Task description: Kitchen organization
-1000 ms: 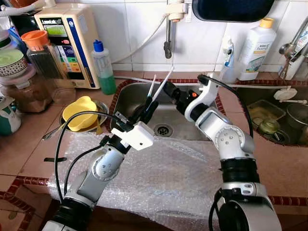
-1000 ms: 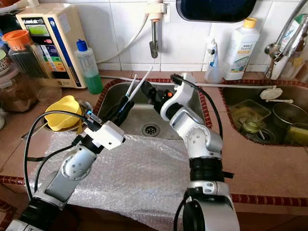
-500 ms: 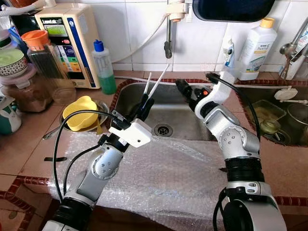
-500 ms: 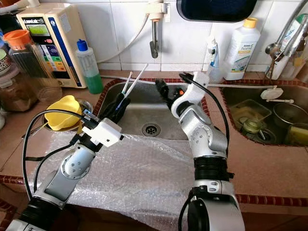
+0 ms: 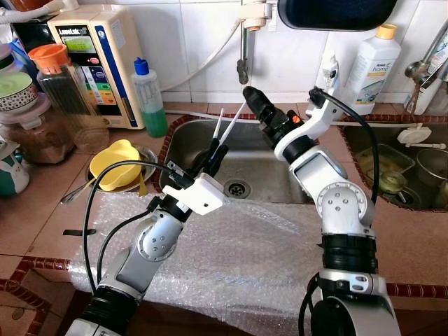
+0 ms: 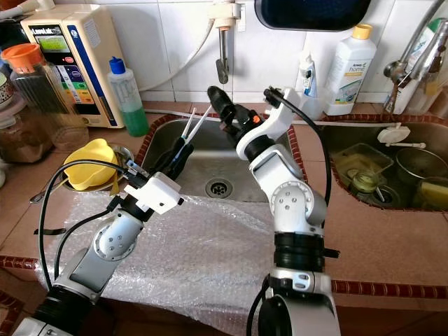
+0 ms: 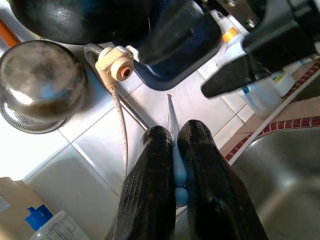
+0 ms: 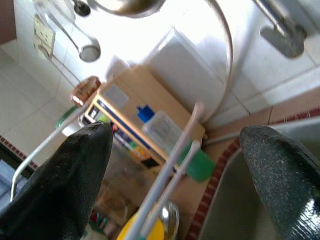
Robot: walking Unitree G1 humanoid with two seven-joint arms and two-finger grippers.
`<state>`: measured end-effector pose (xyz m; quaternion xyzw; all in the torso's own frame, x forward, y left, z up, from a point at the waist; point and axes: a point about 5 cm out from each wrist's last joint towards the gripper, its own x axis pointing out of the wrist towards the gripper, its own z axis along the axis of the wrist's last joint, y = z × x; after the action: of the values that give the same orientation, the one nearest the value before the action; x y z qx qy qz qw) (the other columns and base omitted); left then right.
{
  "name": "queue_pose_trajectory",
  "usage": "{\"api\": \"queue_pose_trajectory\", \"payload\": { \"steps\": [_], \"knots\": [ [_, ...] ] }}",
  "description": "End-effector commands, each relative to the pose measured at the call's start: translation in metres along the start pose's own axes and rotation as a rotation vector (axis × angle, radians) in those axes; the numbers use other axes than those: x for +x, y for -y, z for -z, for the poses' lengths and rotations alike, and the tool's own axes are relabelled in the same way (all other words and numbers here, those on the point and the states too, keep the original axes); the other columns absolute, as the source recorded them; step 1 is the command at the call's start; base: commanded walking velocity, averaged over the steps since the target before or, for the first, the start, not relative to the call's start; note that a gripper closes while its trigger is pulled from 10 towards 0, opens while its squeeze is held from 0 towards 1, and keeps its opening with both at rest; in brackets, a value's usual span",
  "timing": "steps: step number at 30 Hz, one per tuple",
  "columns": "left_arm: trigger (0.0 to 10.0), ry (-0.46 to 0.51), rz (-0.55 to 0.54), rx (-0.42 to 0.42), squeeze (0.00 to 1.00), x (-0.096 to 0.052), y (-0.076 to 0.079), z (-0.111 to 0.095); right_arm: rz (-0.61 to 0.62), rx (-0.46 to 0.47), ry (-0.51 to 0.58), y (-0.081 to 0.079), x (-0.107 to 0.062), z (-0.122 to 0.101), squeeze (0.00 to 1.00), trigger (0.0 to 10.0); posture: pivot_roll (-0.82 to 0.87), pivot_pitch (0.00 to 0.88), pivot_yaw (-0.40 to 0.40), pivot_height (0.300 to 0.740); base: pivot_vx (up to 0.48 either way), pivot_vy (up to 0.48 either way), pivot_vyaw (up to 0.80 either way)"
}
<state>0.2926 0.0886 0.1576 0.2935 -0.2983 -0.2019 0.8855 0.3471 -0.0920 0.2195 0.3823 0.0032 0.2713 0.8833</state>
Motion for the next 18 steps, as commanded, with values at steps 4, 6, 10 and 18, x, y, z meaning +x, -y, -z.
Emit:
{"api": "queue_pose_trajectory", "payload": {
  "steps": [4, 6, 10, 18],
  "knots": [
    [10.0, 0.014, 0.031, -0.008, 0.00, 0.002, 0.005, -0.003, -0.036, 0.006, -0.044, -0.007, -0.001, 0.009, 0.00, 10.0, 0.03, 0.000, 0.045, 0.740, 0.000, 0.000, 0.00],
    [10.0, 0.018, 0.043, -0.025, 0.00, 0.000, 0.011, -0.005, -0.026, 0.013, -0.070, -0.004, -0.003, 0.016, 0.00, 10.0, 0.03, 0.000, 0.044, 0.740, 0.000, 0.000, 0.00],
    [10.0, 0.026, 0.067, -0.043, 0.00, -0.002, 0.020, -0.008, -0.007, 0.020, -0.088, 0.000, -0.003, 0.020, 0.00, 10.0, 0.02, 0.000, 0.043, 0.740, 0.000, 0.000, 0.00],
    [10.0, 0.025, 0.078, -0.030, 0.00, -0.001, 0.018, -0.005, 0.084, 0.064, -0.092, 0.017, -0.003, 0.021, 0.00, 0.0, 0.03, 0.000, 0.037, 0.740, 0.000, 0.000, 0.00]
  ]
}}
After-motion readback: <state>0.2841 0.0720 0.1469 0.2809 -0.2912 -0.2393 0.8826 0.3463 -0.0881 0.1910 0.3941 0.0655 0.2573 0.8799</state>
